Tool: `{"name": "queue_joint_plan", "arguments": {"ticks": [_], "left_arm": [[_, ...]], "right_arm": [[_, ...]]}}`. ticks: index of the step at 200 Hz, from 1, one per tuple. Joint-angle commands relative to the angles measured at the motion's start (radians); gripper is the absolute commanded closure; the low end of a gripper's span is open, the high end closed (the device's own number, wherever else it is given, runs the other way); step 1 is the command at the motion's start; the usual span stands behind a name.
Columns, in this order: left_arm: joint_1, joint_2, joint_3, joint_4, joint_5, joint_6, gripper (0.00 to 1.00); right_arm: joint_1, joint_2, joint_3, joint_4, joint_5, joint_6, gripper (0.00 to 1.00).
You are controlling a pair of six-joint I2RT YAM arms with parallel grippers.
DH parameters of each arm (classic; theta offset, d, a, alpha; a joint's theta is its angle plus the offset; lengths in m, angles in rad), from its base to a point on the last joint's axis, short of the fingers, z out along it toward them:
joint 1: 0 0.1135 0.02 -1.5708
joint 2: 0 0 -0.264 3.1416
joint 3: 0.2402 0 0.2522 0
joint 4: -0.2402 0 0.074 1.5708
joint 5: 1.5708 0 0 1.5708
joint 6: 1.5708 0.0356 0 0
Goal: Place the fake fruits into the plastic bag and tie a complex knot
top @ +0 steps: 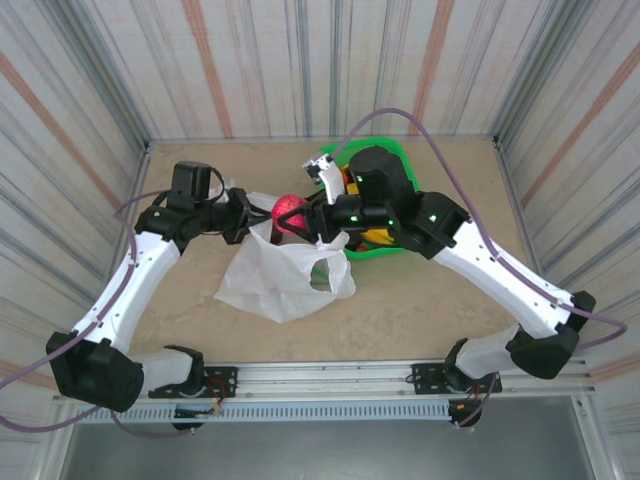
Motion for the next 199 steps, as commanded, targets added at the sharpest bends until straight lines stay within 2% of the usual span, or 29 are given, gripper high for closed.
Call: {"name": "queue_joint_plan", "arguments": {"ticks": [1, 96, 158, 199], "left_arm": [[0.01, -0.006, -0.002, -0.001, 0.02, 0.018, 0.96], [0.01, -0.016, 0.002, -0.012, 0.02, 0.026, 0.96], [0.01, -0.021, 0.005, -0.028, 0.02, 0.036, 0.96], [0.004, -0.018, 0.01, -0.028, 0.02, 0.032, 0.96]], "right_arm": [[0.016, 0.046, 0.055, -0.013, 0.022, -0.036, 0.54], [0.012, 0.175, 0.06, -0.142, 0.119, -0.079, 0.53], [-0.021, 0.169, -0.013, -0.201, 0.179, -0.123, 0.53], [-0.01, 0.166, -0.068, -0.231, 0.164, -0.189, 0.53]]}}
